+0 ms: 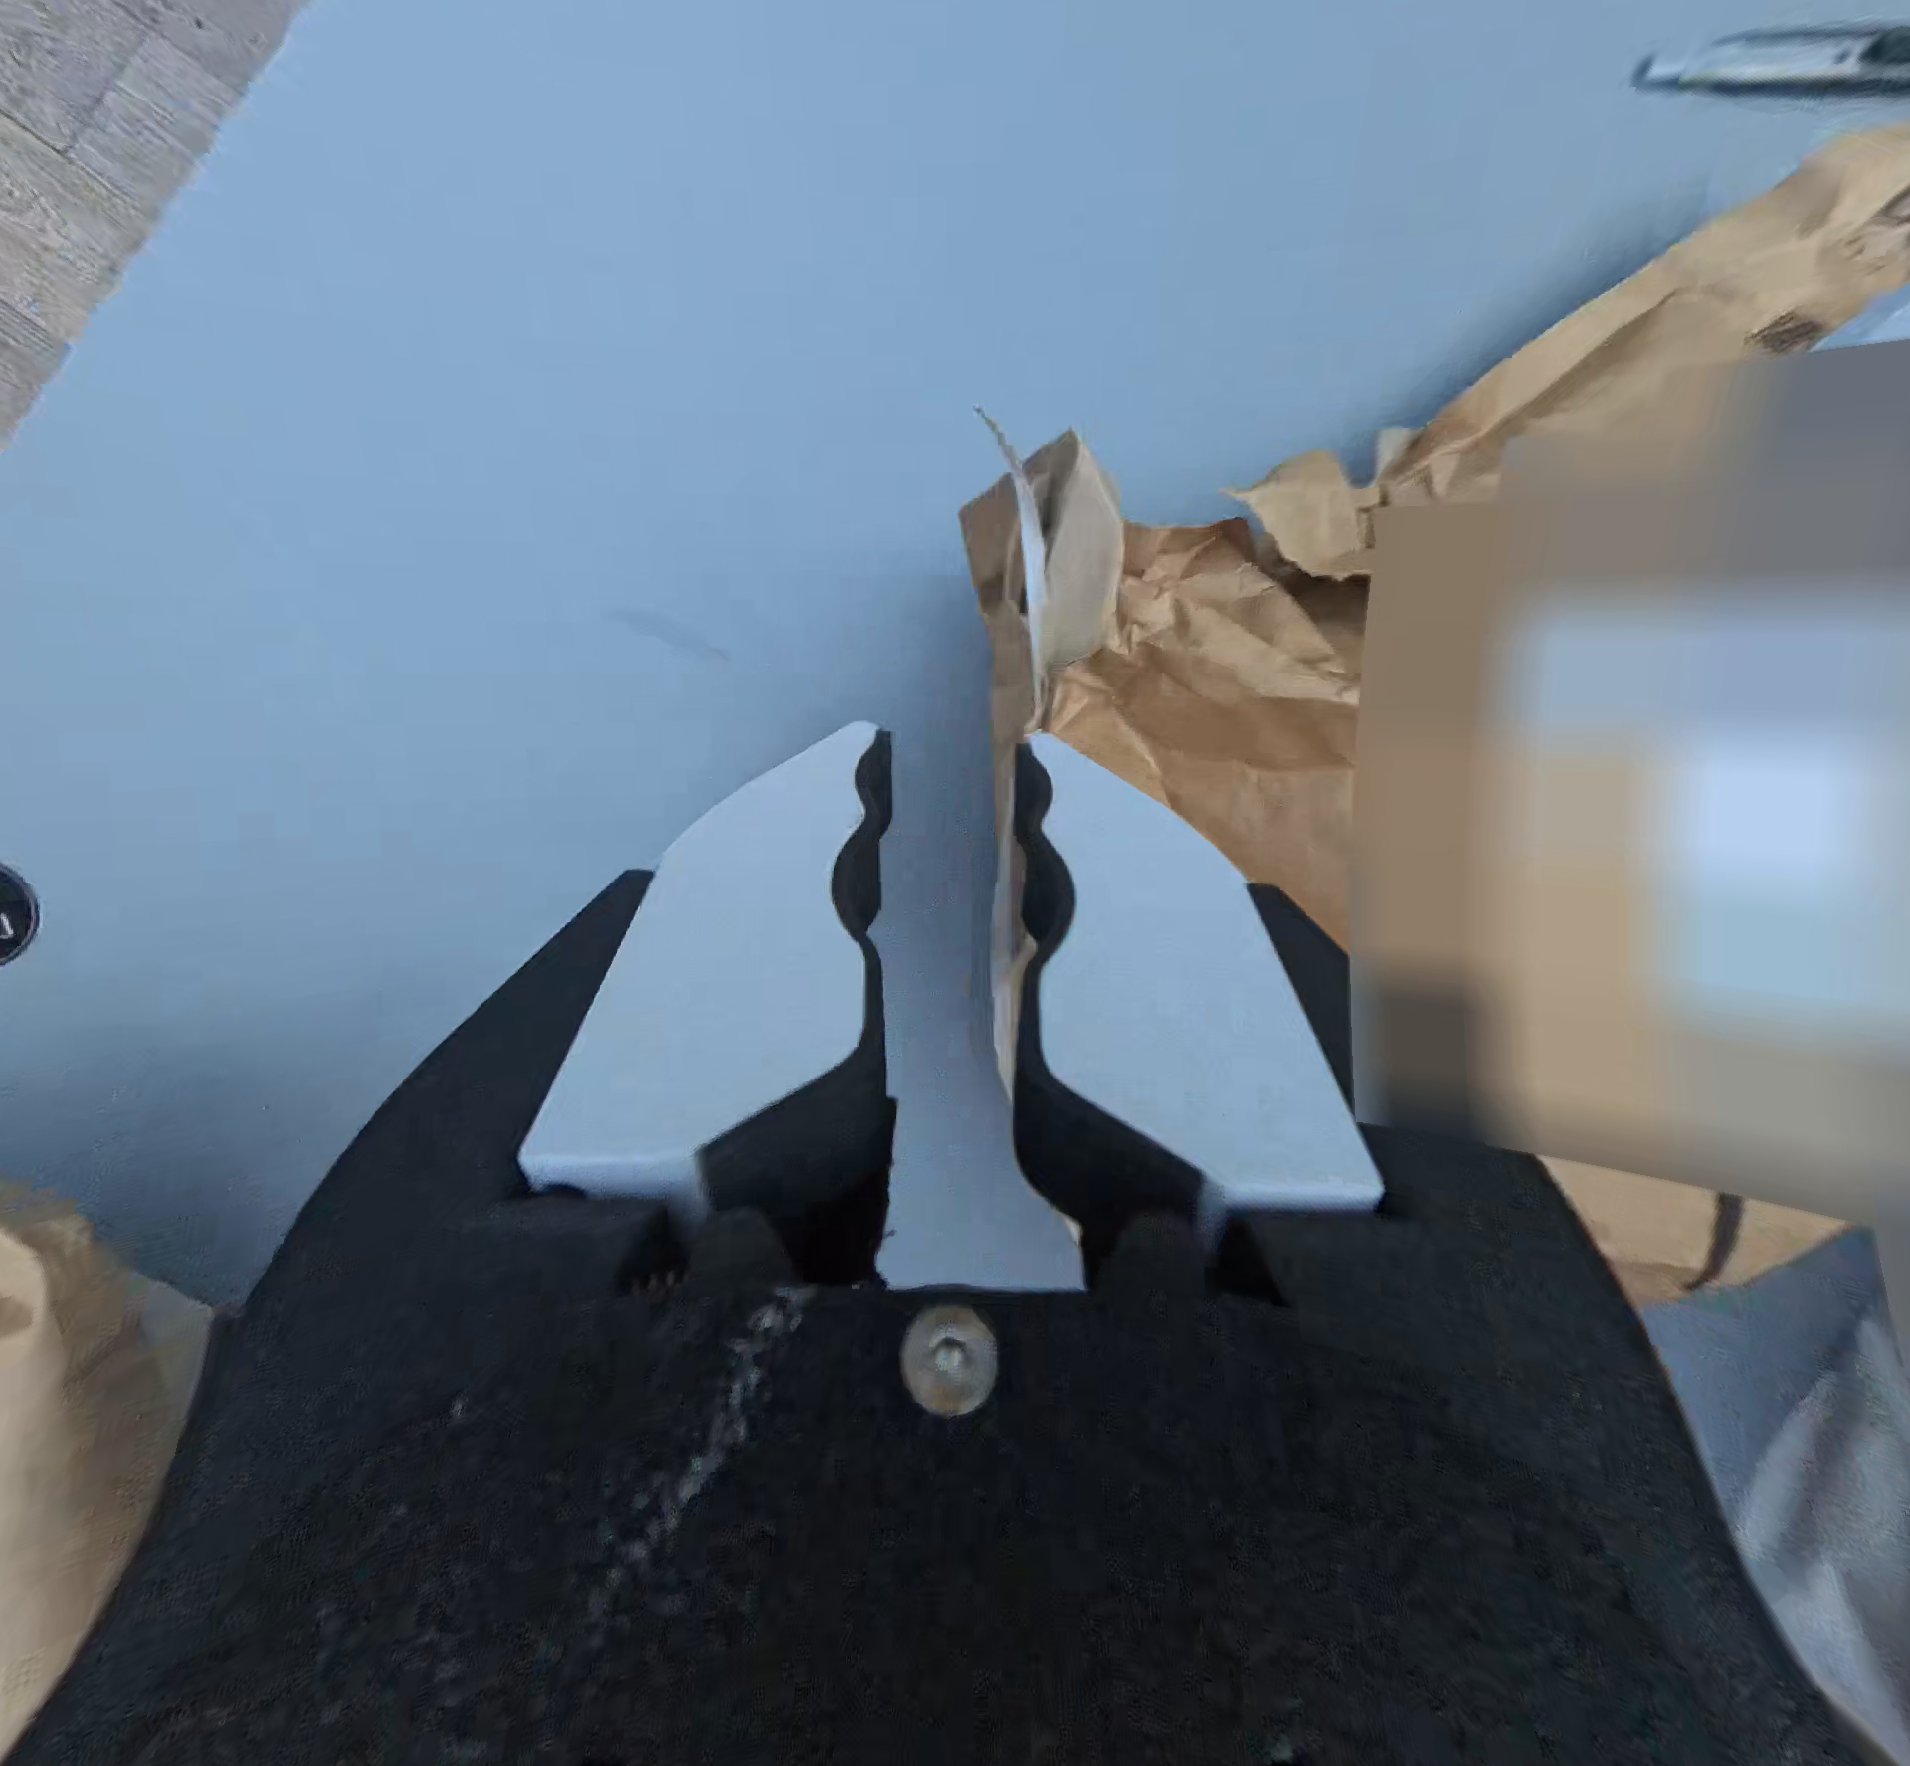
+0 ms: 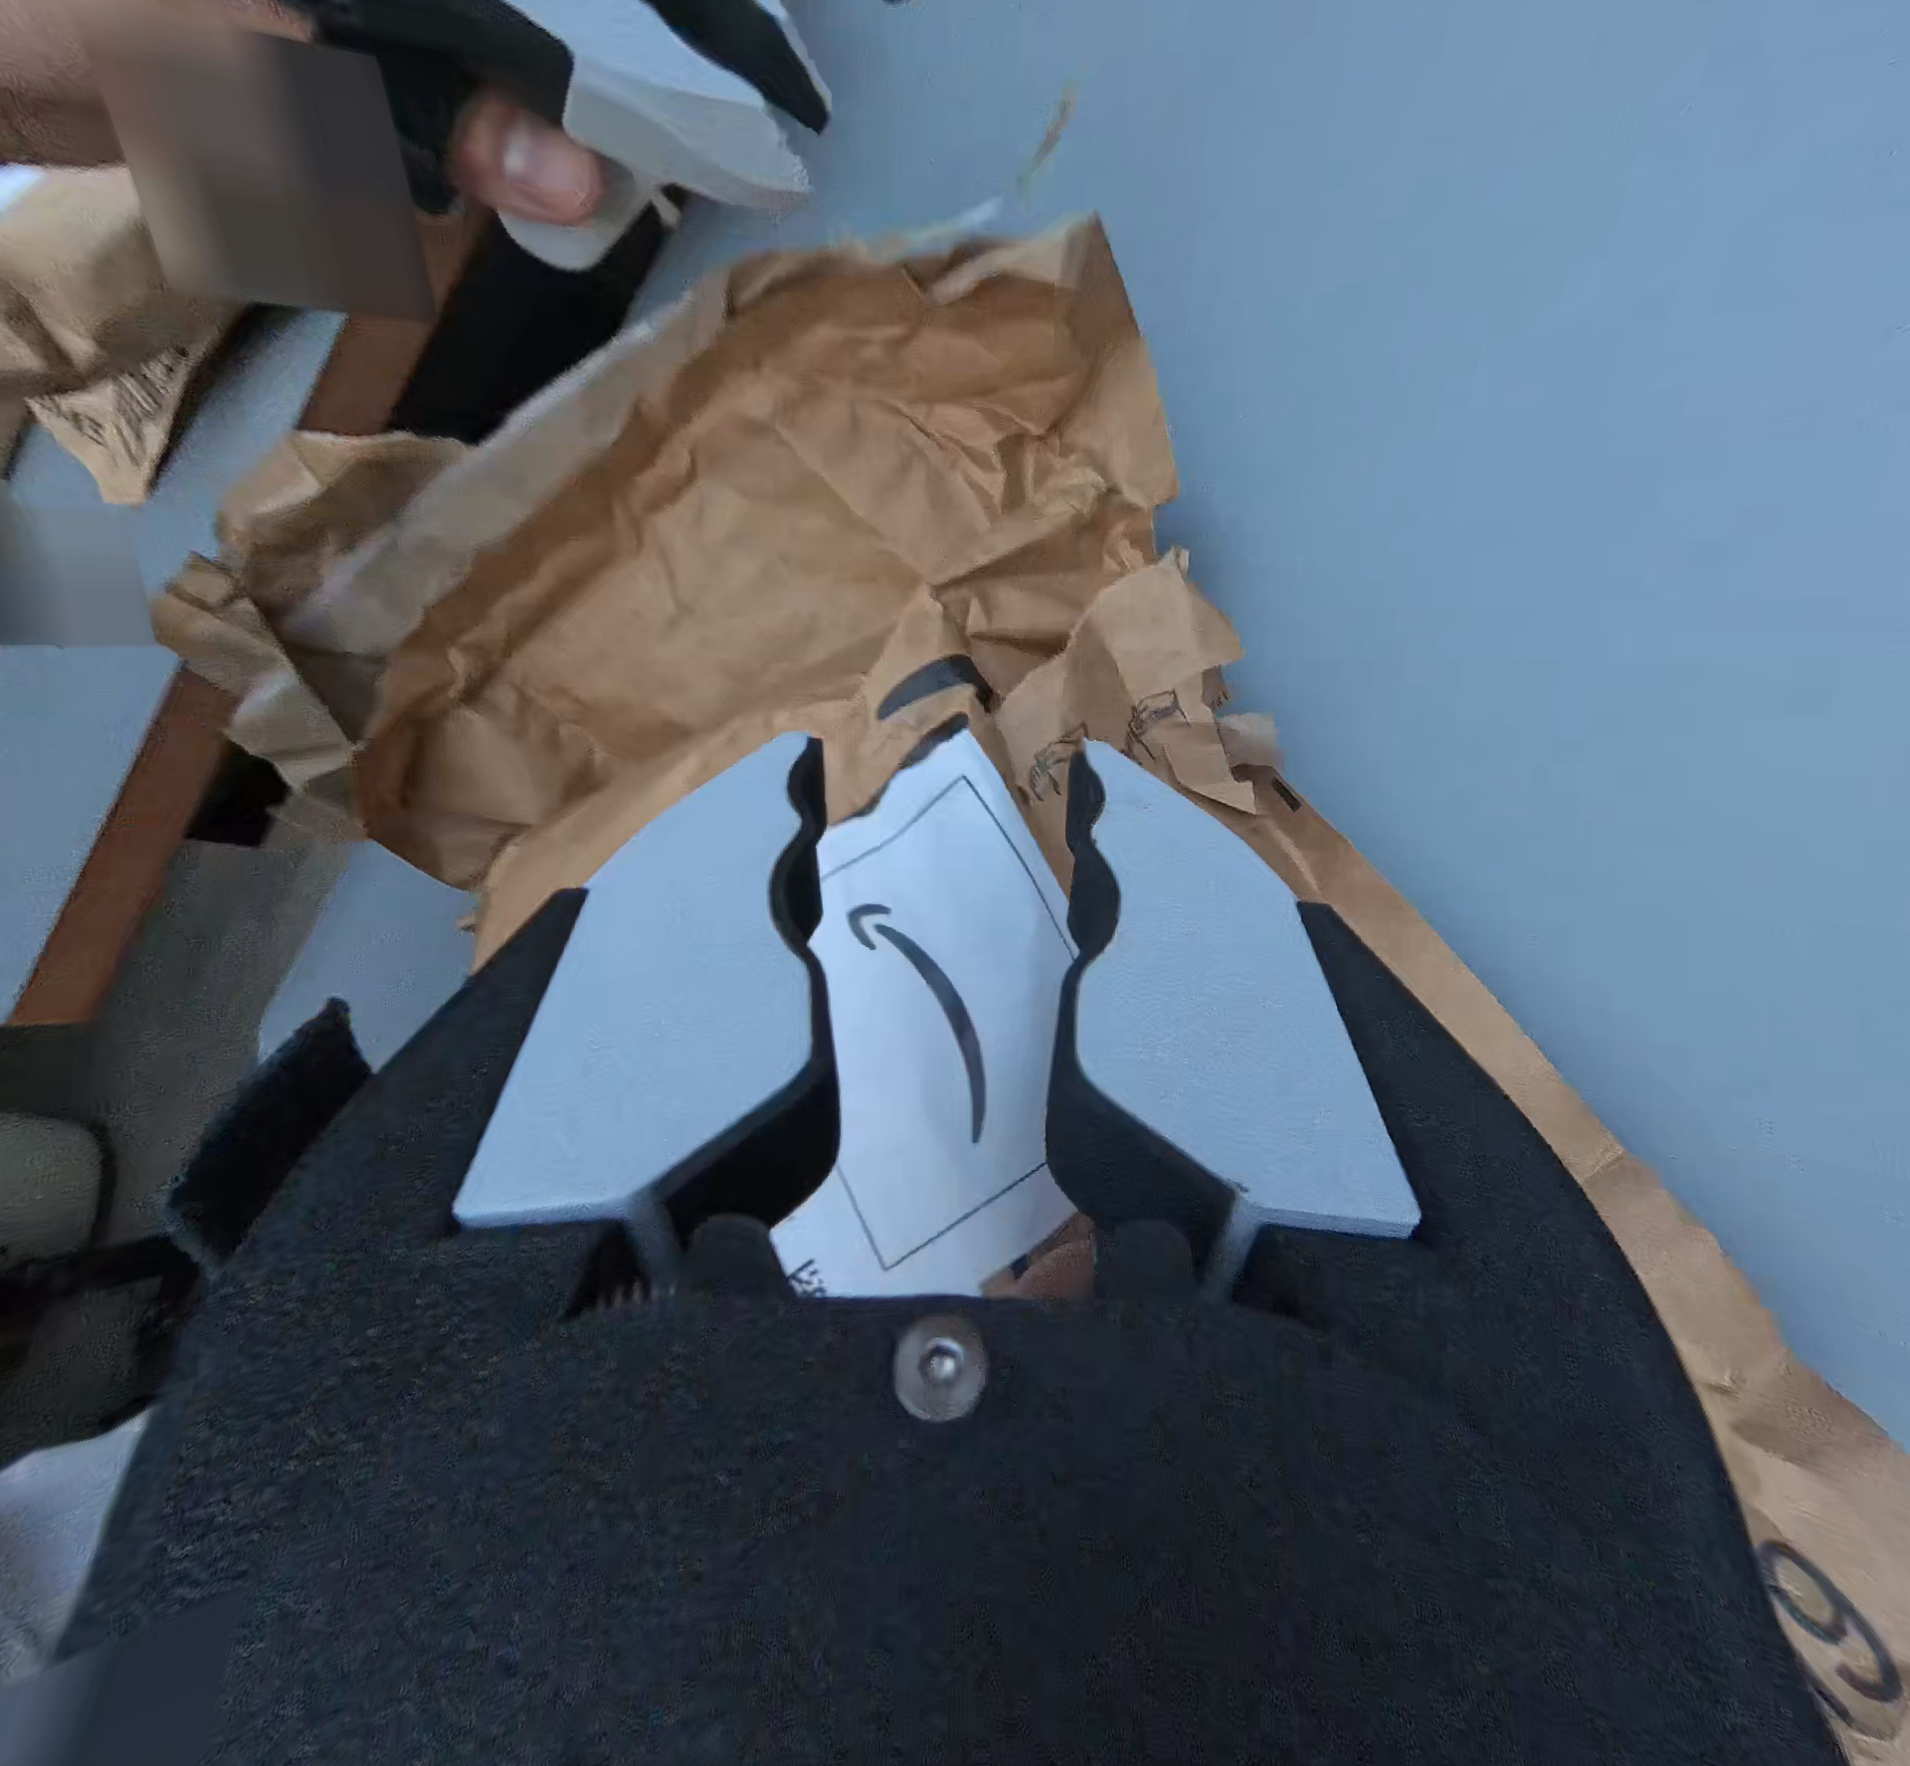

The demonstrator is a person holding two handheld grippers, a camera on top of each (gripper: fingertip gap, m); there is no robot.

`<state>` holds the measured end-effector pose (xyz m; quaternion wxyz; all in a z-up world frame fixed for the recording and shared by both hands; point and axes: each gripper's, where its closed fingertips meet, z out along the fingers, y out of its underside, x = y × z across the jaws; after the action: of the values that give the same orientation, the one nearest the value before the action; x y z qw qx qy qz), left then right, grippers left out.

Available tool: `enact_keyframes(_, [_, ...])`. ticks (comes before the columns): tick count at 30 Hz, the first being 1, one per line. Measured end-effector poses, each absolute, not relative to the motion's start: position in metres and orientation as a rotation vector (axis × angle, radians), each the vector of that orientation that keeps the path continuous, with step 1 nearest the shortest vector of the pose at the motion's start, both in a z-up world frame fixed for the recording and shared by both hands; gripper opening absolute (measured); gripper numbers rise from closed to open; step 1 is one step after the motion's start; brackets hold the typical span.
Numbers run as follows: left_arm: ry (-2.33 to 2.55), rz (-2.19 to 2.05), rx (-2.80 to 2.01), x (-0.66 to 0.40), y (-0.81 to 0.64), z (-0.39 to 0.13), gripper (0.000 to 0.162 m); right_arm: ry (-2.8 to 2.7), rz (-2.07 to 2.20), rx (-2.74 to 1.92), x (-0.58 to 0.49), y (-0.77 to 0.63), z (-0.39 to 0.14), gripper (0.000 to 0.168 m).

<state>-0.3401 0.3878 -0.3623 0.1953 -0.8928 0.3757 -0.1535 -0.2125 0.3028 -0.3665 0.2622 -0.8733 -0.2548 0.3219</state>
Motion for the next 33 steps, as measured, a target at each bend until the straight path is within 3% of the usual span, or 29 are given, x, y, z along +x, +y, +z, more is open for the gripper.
enact_keyframes(2, [0.876, -0.641, -2.468, -0.346, 0.371, -0.317, 0.046, -0.584, 1.007, -2.275, -0.221, 0.3, -0.328, 0.046])
enact_keyframes(5, [0.71, -0.886, -2.482, -0.362, 0.337, -0.282, 0.05, -0.578, 1.176, -2.238, -0.253, 0.28, -0.295, 0.047])
enact_keyframes(7, [0.679, -0.979, -2.557, -0.366, 0.307, -0.289, 0.052, -0.594, 1.282, -2.261, -0.287, 0.267, -0.291, 0.048])
enact_keyframes(10, [0.843, -0.768, -2.675, -0.383, 0.274, -0.329, 0.059, -0.702, 1.289, -2.366, -0.339, 0.253, -0.314, 0.052])
enact_keyframes(12, [0.892, -0.669, -2.723, -0.392, 0.26, -0.35, 0.057, -0.75, 1.255, -2.452, -0.366, 0.248, -0.336, 0.053])
enact_keyframes(15, [0.936, -0.482, -2.757, -0.418, 0.252, -0.375, 0.022, -0.81, 1.116, -2.557, -0.387, 0.252, -0.363, 0.049])
enact_keyframes(17, [0.89, -0.581, -2.745, -0.423, 0.245, -0.379, 0.001, -0.815, 1.08, -2.61, -0.395, 0.254, -0.376, 0.049])
enact_keyframes(20, [0.736, -0.793, -2.748, -0.426, 0.238, -0.378, 0.0, -0.842, 1.011, -2.691, -0.402, 0.256, -0.397, 0.046])
enact_keyframes(23, [0.654, -0.942, -2.714, -0.427, 0.227, -0.371, 0.0, -0.979, 0.958, -2.711, -0.409, 0.249, -0.409, 0.002])
enact_keyframes(33, [0.617, -0.462, -2.694, -0.481, 0.224, -0.385, 0.0, -1.252, 0.949, -2.454, -0.325, 0.214, -0.344, 0.0])
